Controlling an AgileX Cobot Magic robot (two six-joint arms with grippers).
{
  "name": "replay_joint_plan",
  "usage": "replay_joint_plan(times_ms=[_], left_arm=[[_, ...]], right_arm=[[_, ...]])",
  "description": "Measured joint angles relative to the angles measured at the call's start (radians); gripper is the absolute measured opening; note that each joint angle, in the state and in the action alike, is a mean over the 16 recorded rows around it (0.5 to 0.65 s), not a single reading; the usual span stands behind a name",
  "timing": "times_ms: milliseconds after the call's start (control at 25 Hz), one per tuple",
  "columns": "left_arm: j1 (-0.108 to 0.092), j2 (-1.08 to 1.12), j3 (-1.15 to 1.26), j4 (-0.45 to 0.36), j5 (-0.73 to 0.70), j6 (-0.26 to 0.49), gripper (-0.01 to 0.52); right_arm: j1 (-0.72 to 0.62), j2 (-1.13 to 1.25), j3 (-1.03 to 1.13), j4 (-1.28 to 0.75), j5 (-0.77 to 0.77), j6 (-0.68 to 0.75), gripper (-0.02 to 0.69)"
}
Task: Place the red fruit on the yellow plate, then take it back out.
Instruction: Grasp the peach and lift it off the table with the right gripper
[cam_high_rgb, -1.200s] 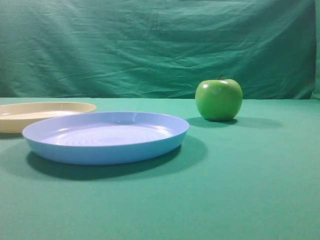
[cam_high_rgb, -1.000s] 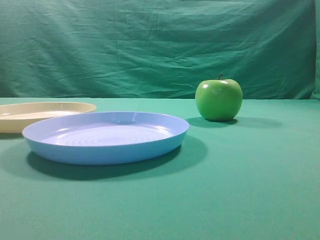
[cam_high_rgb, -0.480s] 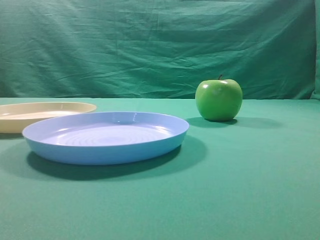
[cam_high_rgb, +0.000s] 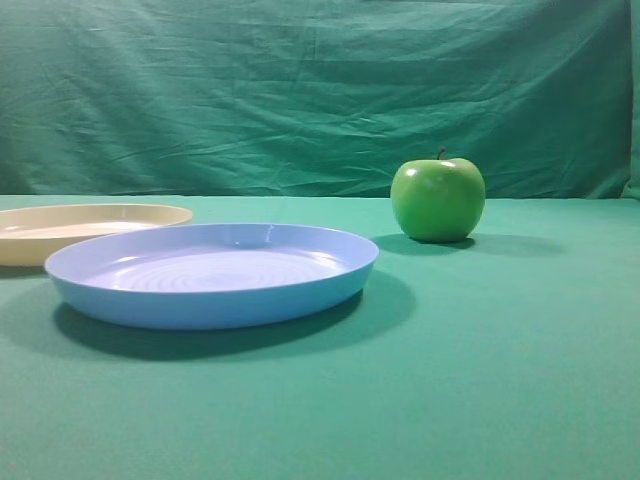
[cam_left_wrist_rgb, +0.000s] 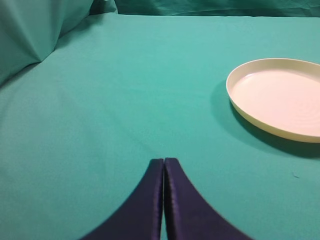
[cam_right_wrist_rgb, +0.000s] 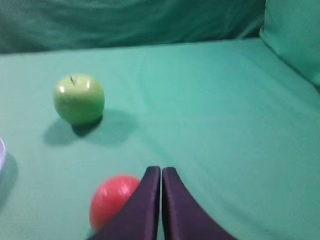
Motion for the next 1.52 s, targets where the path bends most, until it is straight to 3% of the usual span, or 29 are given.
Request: replay_joint_plan(times_ms=[560, 960, 1120, 1520], left_arm=[[0.0, 0.0, 0.0, 0.0, 0.0, 0.0, 0.0], [0.0, 0.0, 0.0, 0.0, 0.0, 0.0, 0.0], [0.0, 0.0, 0.0, 0.0, 0.0, 0.0, 0.0], [0.0, 0.0, 0.0, 0.0, 0.0, 0.0, 0.0]], right_arm=[[0.012, 0.402, -0.367, 0.018, 0.543, -0.19, 0.0], [0.082, 0.702, -0.474, 0.048, 0.667, -0.332, 0.03], [0.107, 0.826, -0.482, 0.043, 0.642, -0.356, 0.135], [0.118, 1.114, -0.486, 0.042, 0.48, -0.361, 0.536]])
